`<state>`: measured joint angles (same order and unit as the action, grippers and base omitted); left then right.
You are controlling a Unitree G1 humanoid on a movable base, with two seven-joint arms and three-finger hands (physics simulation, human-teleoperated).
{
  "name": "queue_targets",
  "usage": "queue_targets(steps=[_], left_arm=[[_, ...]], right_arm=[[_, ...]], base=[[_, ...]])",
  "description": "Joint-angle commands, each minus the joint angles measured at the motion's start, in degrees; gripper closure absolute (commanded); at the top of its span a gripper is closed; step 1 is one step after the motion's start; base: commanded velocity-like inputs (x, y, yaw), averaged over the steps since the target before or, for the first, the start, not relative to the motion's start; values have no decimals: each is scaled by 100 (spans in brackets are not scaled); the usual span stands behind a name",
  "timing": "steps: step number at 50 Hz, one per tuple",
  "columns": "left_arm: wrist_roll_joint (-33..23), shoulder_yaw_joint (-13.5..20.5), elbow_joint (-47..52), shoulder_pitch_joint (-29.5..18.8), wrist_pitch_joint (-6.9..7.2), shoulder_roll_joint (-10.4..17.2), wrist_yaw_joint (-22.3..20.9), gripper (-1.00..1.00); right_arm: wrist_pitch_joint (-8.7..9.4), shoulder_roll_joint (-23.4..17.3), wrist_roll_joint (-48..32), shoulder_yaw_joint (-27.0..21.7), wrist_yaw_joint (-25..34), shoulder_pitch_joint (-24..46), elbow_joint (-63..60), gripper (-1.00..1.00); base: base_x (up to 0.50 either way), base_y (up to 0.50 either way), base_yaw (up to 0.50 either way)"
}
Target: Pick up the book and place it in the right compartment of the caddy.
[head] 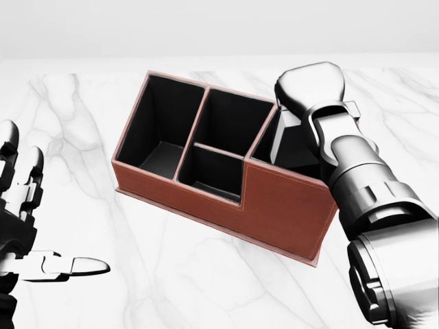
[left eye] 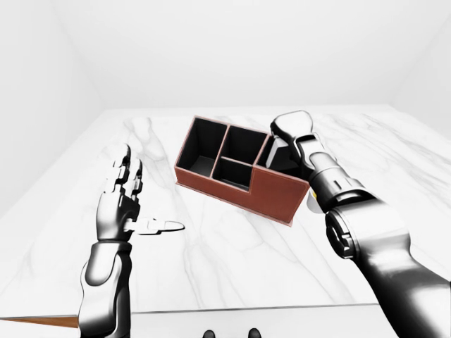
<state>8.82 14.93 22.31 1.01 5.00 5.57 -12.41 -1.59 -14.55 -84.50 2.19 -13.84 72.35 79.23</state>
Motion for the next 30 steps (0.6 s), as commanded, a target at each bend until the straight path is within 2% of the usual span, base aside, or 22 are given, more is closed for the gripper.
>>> queue_targets(steps=[1, 30], left_arm=[[-18, -36, 111, 66, 0, -41, -25, -100], [-54, -44, -47, 70, 0, -58, -41, -100]], right_arm=[[156, 23, -47, 14, -171, -24, -24, 100], [238, 138, -187, -75, -157, -240, 17, 100]], base=[[0, 0, 0], [0, 0, 0]])
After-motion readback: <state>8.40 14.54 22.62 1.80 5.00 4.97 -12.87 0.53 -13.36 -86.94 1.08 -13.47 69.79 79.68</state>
